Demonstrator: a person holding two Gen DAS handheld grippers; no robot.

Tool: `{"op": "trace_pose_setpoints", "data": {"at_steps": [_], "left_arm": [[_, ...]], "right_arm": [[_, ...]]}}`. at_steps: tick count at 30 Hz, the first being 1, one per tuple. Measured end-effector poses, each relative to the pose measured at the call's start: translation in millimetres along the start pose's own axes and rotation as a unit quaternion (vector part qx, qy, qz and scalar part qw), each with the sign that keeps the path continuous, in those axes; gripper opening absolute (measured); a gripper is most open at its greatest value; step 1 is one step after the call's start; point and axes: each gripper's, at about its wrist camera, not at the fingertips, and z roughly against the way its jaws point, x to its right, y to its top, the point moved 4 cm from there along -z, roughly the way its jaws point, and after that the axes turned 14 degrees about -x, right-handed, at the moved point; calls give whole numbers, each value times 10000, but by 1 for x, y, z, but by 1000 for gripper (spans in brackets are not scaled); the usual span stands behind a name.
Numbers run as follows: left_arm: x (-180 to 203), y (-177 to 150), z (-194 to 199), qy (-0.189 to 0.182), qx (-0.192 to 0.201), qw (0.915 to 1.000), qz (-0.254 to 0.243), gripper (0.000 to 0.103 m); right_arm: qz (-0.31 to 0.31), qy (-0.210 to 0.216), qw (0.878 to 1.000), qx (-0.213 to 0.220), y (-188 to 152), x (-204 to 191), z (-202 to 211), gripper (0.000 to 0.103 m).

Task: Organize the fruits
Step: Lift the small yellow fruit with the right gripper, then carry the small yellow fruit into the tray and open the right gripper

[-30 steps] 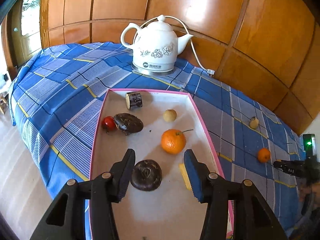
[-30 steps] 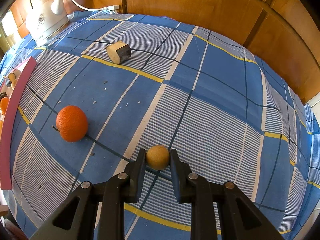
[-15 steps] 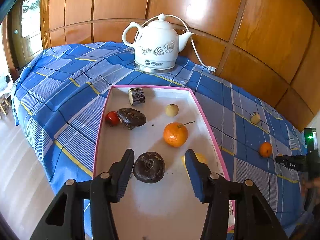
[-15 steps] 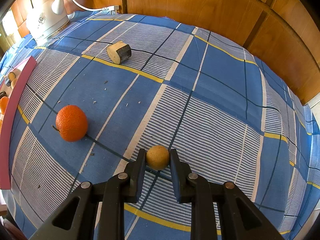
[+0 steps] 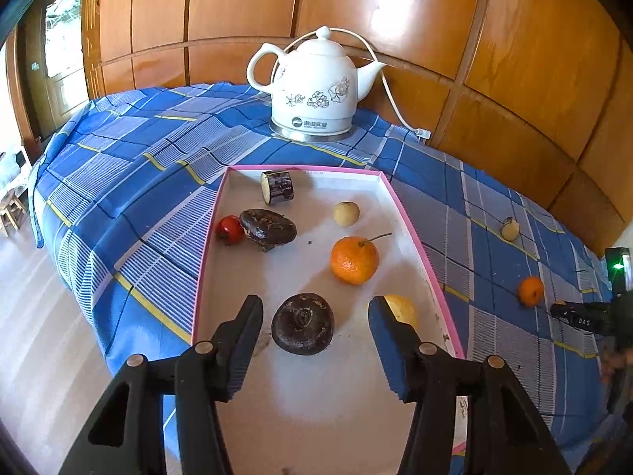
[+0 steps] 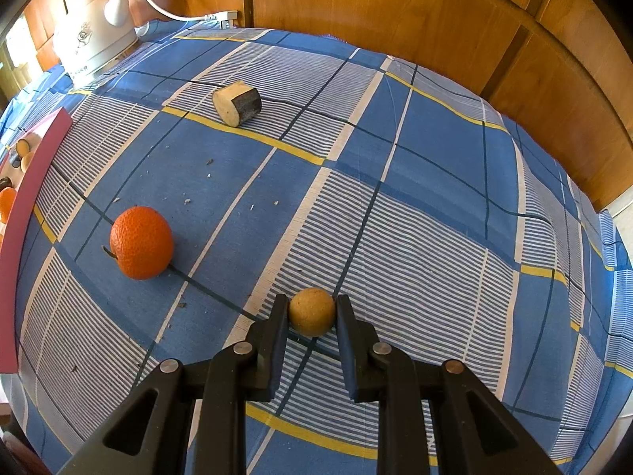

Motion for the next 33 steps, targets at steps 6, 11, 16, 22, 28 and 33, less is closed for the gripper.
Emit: {"op": "trace_pose_setpoints", "data": {"at_steps": [6,11,16,22,28,33], "left_arm": [[-4,-3,-1,64,-24,10000,24,61],[-6,-4,-1,140,2,9999,20,65],[-8,-6,-3,213,6,9998,18,66],[-12,-8,-3,230,12,9997,1,66],[-20,-7,0,179,85,9998,86,66],[-30,-5,1,313,184,9991,225,73]], "right_arm": [[-15,16,10000,-4,0,0,0,23],[-75,66,9999,-6,2,2,1,23],[-15,178,9998,29,3,-1,1,23],[-3,192,9998,16,5,1,-1,23],[-47,471,9987,173,5,-2,15,23],[263,811,9955,414,8,-32,38,23]]}}
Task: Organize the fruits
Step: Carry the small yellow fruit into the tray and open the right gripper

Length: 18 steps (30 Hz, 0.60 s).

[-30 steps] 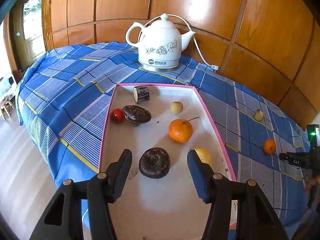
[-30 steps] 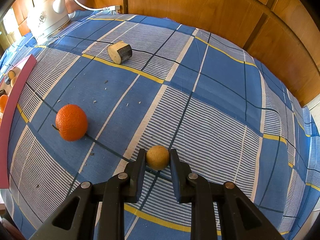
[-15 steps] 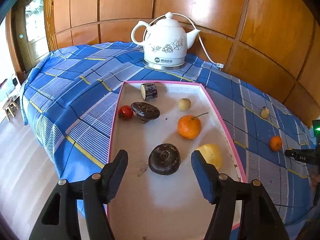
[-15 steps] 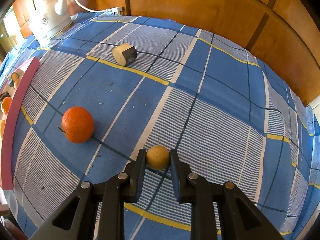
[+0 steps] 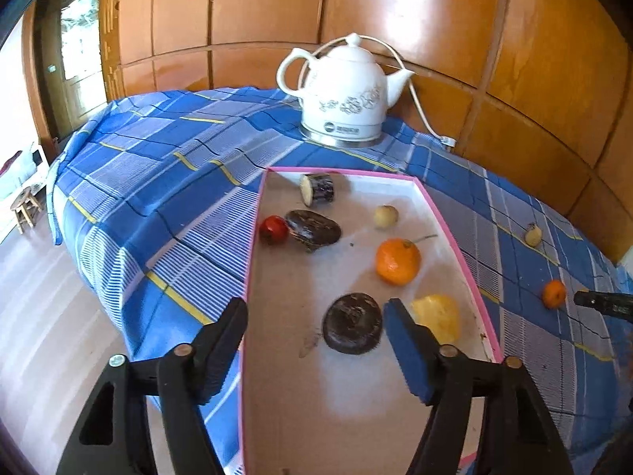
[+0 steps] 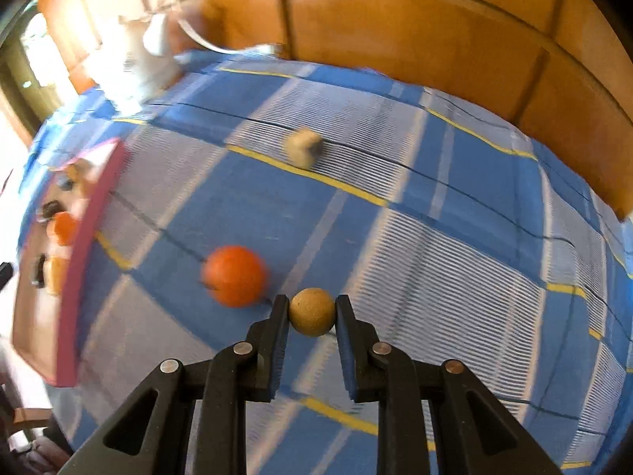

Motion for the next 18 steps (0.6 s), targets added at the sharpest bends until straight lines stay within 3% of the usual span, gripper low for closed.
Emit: {"op": "trace_pose_setpoints", "data": {"at_steps": [6,12,18], "left_arm": [[-16,4,4,107,118,9997,175,74],[-33,7,7,127,187,9990,387,74],[-43,5,5,62,126,9988,476,74]], "right_arm": [[808,735,9936,276,5,-86,20,23],[1787,1500,9714,434,2,-195,30,23],[2390,1712,9554,259,-4,-264,10,24]]}}
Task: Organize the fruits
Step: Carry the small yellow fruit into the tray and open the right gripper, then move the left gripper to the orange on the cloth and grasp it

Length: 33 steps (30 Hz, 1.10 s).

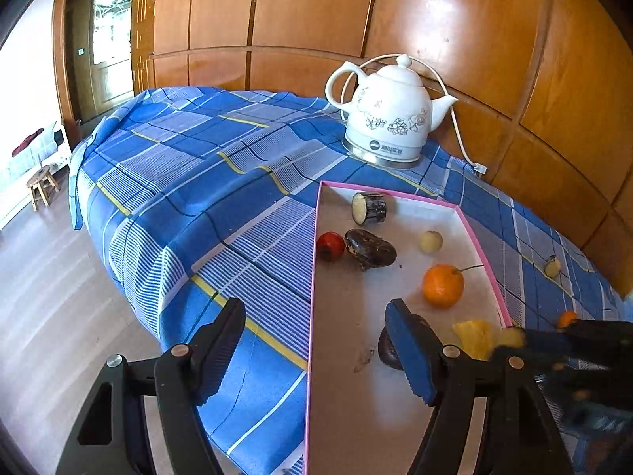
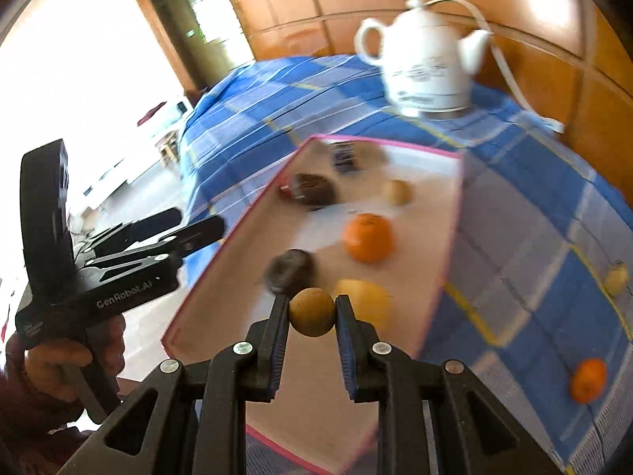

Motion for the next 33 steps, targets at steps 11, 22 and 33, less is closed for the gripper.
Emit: {"op": "trace_pose_setpoints", "data": {"at_steps": [11,22,33], "left_arm": [[6,-3,-1,-8,-21,9999,-118,74],[23,-7,4,-72,49,9993,-376,74],[57,-14,12,-230,86,9958,-882,74]], "right_arm": [[-202,-266,9994,-93,3,7,-26,34],[-759,-519,9951,362,-28,53,40,37],[-1483,-1323,9794,353,-79,132,88,41]]}}
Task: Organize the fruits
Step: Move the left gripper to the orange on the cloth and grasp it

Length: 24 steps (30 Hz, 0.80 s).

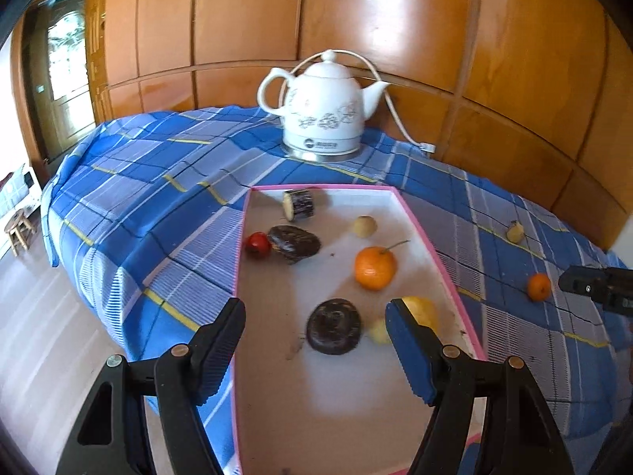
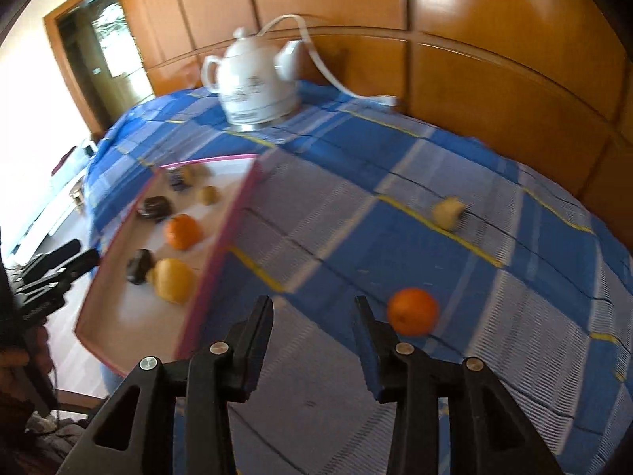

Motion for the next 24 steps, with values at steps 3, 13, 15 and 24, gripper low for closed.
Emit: {"op": "trace_pose_setpoints", "data": {"at_steps": [3,13,15,24], "left_arm": [[8,0,0,-12,-17,9999,-118,74],[35,1,2,-36,-40,9988,-494,73],[42,2,1,-37,-57,9982,-591,73],[85,9,-4,-230,-158,9935,-1107,71]], "right_arm": [[-109,-185,9998,-9,-6,21,6,41],[-859,-773,9933,-10,-23,108,15,41],[-1216,-763,9896,24,-28,129,14,41],[-2373,-799,9680,-160,-42,180,12,41]]}}
